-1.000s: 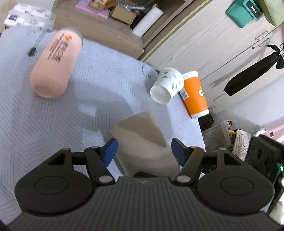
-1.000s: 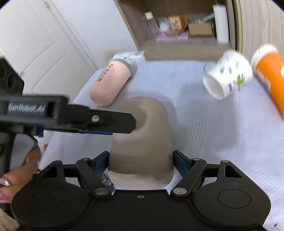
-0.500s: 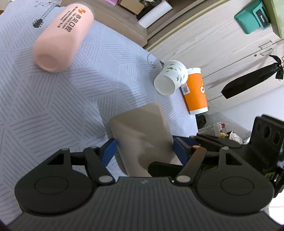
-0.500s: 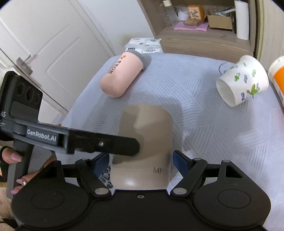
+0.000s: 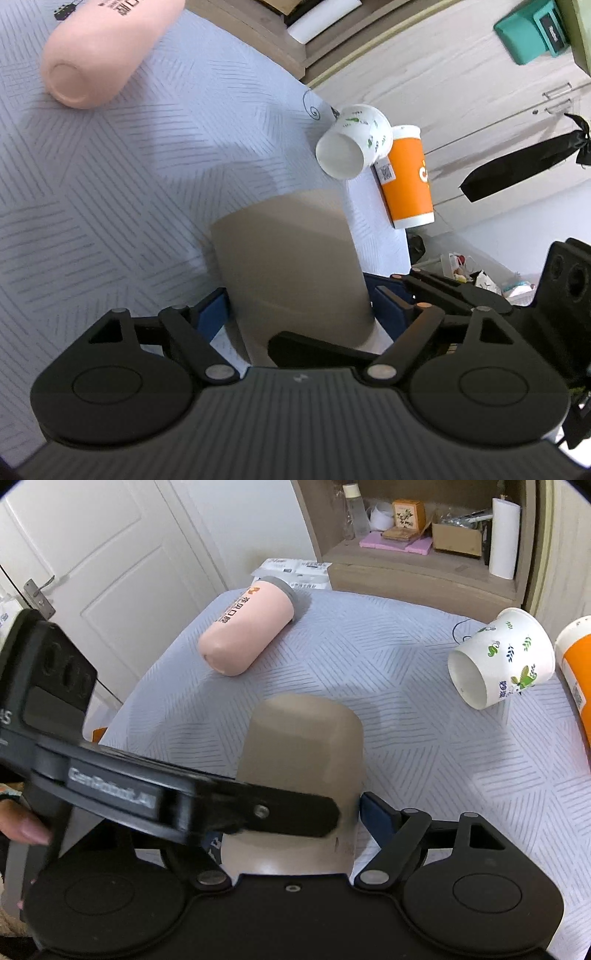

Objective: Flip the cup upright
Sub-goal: 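Rotate the tumbler with the left tool while the right tool supports its base, then lower the tumbler onto its base on the table with both tools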

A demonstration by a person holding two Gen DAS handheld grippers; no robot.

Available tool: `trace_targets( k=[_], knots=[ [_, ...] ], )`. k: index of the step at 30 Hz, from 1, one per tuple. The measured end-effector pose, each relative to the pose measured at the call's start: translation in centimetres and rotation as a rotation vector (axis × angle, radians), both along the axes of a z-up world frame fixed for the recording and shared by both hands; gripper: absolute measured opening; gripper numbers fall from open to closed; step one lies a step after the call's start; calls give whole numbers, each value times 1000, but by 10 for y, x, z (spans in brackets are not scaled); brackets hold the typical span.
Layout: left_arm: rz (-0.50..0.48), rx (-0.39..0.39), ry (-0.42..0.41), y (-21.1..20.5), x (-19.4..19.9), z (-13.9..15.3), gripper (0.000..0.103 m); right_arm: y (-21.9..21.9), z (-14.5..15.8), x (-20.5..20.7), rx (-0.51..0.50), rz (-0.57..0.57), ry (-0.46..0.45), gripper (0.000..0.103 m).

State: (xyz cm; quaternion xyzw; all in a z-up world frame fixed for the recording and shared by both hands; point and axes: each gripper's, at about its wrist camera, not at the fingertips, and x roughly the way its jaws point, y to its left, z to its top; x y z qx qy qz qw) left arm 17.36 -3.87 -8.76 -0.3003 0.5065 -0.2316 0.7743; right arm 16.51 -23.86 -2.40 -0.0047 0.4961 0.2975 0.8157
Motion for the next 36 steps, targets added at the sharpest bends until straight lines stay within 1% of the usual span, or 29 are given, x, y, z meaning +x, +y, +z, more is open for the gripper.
trace_targets(
  k=[4,9,16,19,21,23,31,33,35,36],
  knots=[
    [4,15,-15,-2,-8,2,84,-5,-1,-11,28,-11,-22,82],
    [-4,60,-85,-8,-23,8,83,-5,0,-27,40,-2,-79,82],
    [-61,119,-223,-16,-43,18,83,-1,2,-62,11,30,-235,82],
    [-79,147,-275,-16,-51,22,82,-6,0,-70,45,48,-287,82],
    [-94,149,-282,-13,-55,24,82,-14,-2,-73,106,48,-283,81],
    [-113,145,-281,-9,-58,24,82,-20,-4,-77,140,55,-283,81],
    [-122,159,-327,-6,-66,29,81,-19,-6,-83,151,75,-330,80],
    [-130,175,-354,-7,-66,32,80,-18,-4,-84,143,78,-355,80],
    [-149,207,-390,-10,-65,37,79,-16,-4,-81,137,73,-365,80],
    [-156,217,-395,-10,-63,38,79,-16,-4,-80,136,72,-366,80]
  ],
)
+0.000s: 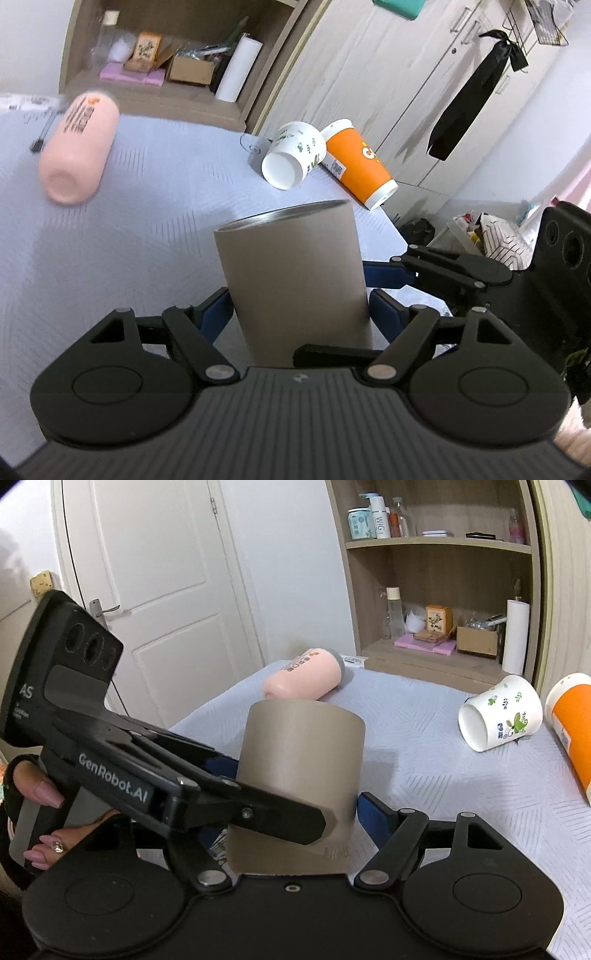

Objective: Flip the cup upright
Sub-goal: 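Lower the tumbler onto its base on the table with both tools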

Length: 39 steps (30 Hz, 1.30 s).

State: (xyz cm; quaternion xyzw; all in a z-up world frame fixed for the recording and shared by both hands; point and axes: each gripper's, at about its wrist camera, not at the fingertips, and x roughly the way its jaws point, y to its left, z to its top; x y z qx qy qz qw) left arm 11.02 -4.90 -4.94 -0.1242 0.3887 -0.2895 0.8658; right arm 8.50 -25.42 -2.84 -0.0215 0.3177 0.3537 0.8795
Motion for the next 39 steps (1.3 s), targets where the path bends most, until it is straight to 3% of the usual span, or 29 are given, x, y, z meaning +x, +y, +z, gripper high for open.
trace_targets(
  k=[6,14,17,21,26,32,39],
  knots=[
    [-25,58,-52,0,9,7,76,3,-3,7,9,-6,-13,80],
    [-26,114,-130,2,19,15,75,20,-4,12,-69,-2,-145,80],
    [-32,139,-150,0,29,15,75,23,-7,21,-80,-27,-153,80],
    [-33,142,-167,-2,45,16,75,18,-8,36,-48,-51,-159,80],
    [-34,135,-195,-6,65,17,75,19,-9,47,-76,-83,-226,79],
    [-43,153,-223,-15,77,10,75,34,-21,44,-233,-121,-372,79],
    [-39,221,-281,-26,72,5,75,31,-24,50,-216,-154,-365,79]
  ],
)
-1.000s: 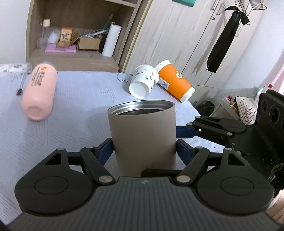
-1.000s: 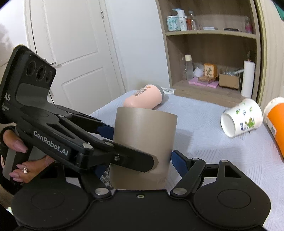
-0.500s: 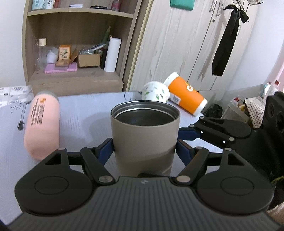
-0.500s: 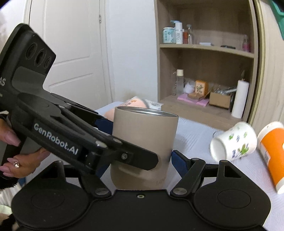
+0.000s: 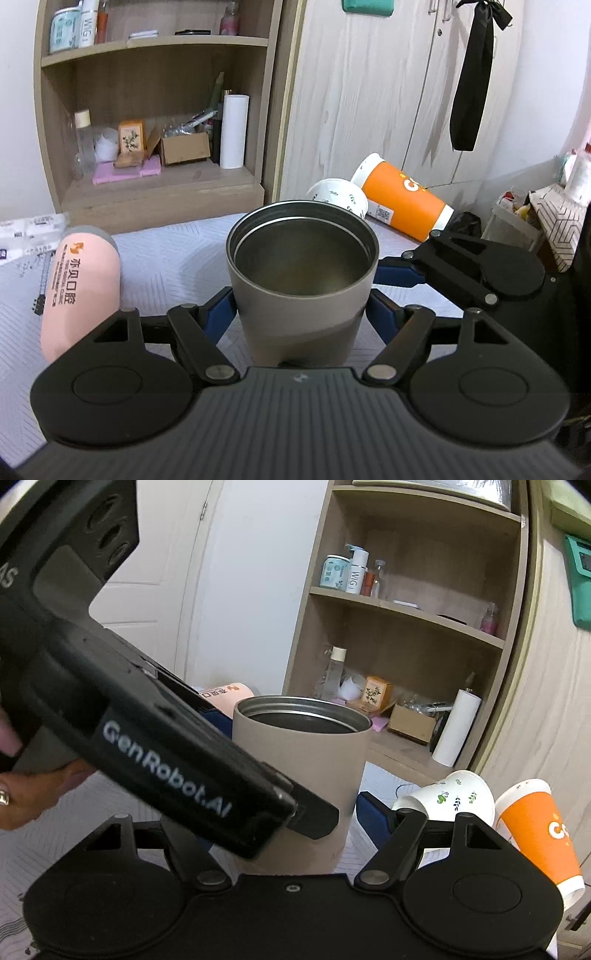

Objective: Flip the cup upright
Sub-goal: 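Lower the tumbler onto its base on the table with both tools, then open both tools and pull them back from the tumbler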

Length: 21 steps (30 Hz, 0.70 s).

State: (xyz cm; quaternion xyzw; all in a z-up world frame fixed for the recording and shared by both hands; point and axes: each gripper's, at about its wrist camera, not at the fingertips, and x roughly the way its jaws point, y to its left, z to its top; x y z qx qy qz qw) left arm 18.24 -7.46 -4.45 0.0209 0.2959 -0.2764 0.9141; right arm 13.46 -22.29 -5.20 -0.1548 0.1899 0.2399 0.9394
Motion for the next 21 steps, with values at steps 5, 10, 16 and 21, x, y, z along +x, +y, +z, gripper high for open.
trace_targets(
  k=[5,10,16,21],
  knots=[
    [-18,19,-20,-3,-4,0,76,-2,-1,-1,11,-10,6,79],
    [-14,-38,24,1,-2,-2,78,-6,-1,-1,37,-22,28,79],
    [32,-65,65,7,-6,-5,81,-7,0,-4,43,-20,14,79],
    [75,-59,57,10,-17,-2,81,-9,6,-9,64,-26,20,79]
  ],
)
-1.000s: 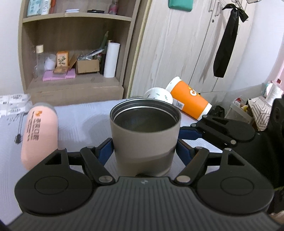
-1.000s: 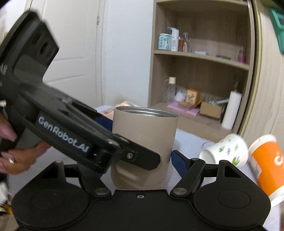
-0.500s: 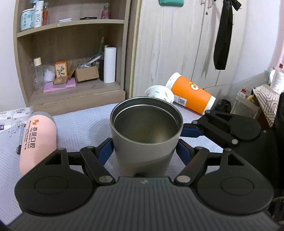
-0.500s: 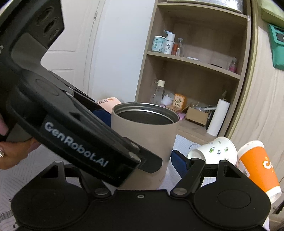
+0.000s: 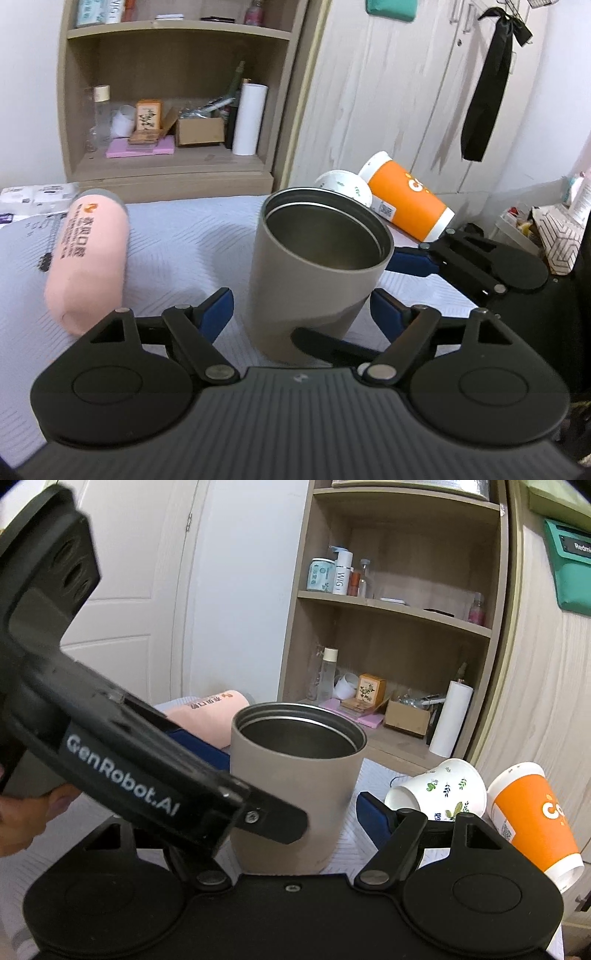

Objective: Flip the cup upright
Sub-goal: 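Open both tools and pull them back from the tumbler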

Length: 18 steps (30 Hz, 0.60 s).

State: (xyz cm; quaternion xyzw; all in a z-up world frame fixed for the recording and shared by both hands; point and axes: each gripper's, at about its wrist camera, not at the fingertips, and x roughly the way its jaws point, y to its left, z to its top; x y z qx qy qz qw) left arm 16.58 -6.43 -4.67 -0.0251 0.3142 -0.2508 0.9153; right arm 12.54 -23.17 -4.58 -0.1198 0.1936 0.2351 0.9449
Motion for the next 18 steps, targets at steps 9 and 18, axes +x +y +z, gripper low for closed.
trace_targets(
  k=[9,18],
  knots=[
    [134,-16,-6,30,-29,15,81,-10,8,-29,59,-72,-4,81],
    [246,32,-79,48,-77,30,85,-13,25,-66,91,-128,-57,82]
  ],
)
